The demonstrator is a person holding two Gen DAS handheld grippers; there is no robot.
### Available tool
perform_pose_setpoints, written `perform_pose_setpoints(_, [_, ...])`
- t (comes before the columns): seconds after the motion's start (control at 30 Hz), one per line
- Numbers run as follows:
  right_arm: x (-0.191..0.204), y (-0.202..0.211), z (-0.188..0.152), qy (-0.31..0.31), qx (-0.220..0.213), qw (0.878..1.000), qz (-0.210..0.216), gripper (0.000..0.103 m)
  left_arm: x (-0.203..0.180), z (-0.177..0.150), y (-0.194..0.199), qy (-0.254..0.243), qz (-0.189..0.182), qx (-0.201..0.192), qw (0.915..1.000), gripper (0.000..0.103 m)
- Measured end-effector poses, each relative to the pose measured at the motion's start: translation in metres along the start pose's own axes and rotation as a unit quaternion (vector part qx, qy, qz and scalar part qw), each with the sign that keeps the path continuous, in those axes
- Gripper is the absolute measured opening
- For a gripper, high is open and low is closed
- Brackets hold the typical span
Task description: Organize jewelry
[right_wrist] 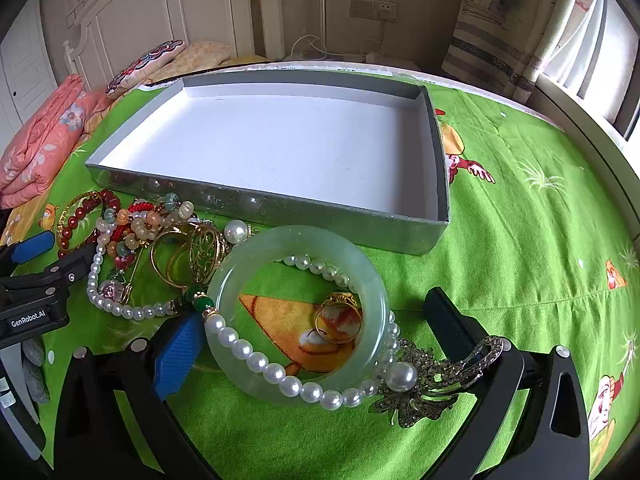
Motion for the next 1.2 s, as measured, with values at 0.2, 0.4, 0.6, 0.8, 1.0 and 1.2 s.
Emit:
perform_pose_setpoints(0.2, [-0.0005,0.0006,0.0002,0.0,-0.001,1.0,0.001,0.099,-0.0001,-0.0002,0.0003,0.0,0.0,0.0,1.0,0.101])
perform_pose_setpoints(0.4, [0.0007,-0.0003,-0.0006,0.002,0.0,1.0,0.003,0.099,0.0,0.0,0.0,0.0,0.0,0.0,1.0,0.101])
perform_pose_setpoints(0.6, [0.0003,-0.0003,-0.0006,0.002,-0.001,1.0,0.003,0.099,-0.0001,0.0,0.0,0.0,0.0,0.0,1.0,0.101])
perform_pose_setpoints(0.8, [0.0003,-0.0003,-0.0006,0.002,-0.001,1.0,0.003,0.099,-0.0001,0.0,0.0,0.0,0.0,0.0,1.0,0.101])
perform_pose_setpoints(1.0, [0.0006,-0.0004,-0.0006,0.002,-0.001,1.0,0.003,0.099,-0.0001,0.0001,0.0,0.0,0.0,0.0,1.0,0.101])
perform_pose_setpoints(1.2, [0.0005,-0.0004,-0.0007,0.002,-0.001,1.0,0.003,0.099,-0.0001,0.0001,0.0,0.0,0.0,0.0,1.0,0.101])
Point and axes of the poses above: each gripper's, at about its wrist camera, not at the fingertips, and y roughly against the way its jaws point, x to its left, z to its top, the point moved 5 cm from there along -y, roughly the way its jaws point, and after that the axes turned 13 degrees about -x, right-handed, at the moved point
